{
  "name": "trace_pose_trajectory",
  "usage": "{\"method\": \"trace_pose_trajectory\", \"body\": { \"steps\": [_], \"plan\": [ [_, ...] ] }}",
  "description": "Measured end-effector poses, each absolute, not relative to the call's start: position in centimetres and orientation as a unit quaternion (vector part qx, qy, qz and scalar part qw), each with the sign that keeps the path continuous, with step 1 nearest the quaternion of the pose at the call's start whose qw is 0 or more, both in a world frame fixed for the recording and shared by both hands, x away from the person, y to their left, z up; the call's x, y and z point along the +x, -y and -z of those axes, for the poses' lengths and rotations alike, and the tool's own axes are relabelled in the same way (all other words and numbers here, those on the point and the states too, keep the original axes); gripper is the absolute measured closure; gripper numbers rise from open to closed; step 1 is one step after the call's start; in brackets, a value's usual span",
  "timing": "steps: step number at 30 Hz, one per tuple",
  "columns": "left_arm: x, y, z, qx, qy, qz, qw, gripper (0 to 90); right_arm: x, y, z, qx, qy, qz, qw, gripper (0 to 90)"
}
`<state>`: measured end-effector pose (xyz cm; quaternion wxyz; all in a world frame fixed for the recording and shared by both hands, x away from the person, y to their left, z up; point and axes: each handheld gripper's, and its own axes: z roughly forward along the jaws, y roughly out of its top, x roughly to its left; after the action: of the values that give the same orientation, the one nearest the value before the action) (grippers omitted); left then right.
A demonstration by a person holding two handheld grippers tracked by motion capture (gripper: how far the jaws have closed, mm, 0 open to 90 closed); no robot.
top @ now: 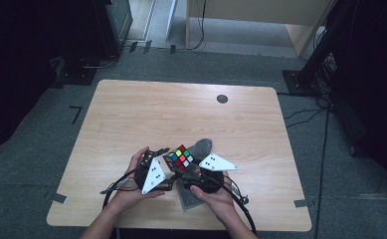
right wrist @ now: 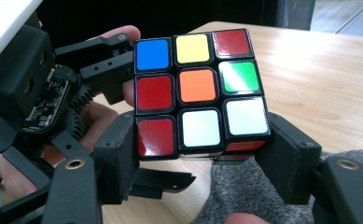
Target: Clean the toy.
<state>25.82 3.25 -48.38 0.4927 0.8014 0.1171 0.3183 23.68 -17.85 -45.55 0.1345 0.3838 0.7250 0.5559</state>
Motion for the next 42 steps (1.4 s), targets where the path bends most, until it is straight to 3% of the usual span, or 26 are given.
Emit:
{"method": "trace_pose_trajectory", "body": {
  "steps": [5, 9, 19, 26, 42],
  "plan": [
    [25.6, -3.3, 48.4, 0.799, -0.113, -0.326, 0.493, 31.4, 23.9, 17.7, 45.6, 0.39, -0.724, -0.558, 0.109, 34.1],
    [25.6, -3.4, 48.4, 0.801, -0.123, -0.314, 0.494, 33.2, 24.2, 17.9, 45.6, 0.391, -0.725, -0.56, 0.094, 32.5],
    [27.1, -5.5, 47.4, 0.789, -0.195, -0.272, 0.515, 33.9, 24.4, 19.6, 44.5, 0.382, -0.704, -0.588, 0.112, 25.8],
    [27.7, -7.0, 46.9, 0.777, -0.236, -0.216, 0.542, 34.0, 25.0, 20.3, 45.3, 0.375, -0.733, -0.539, 0.175, 33.0],
    [27.9, -7.7, 46.5, 0.772, -0.271, -0.166, 0.55, 33.9, 26.5, 19.2, 49.7, 0.396, -0.812, -0.394, 0.168, 35.3]
  ]
}}
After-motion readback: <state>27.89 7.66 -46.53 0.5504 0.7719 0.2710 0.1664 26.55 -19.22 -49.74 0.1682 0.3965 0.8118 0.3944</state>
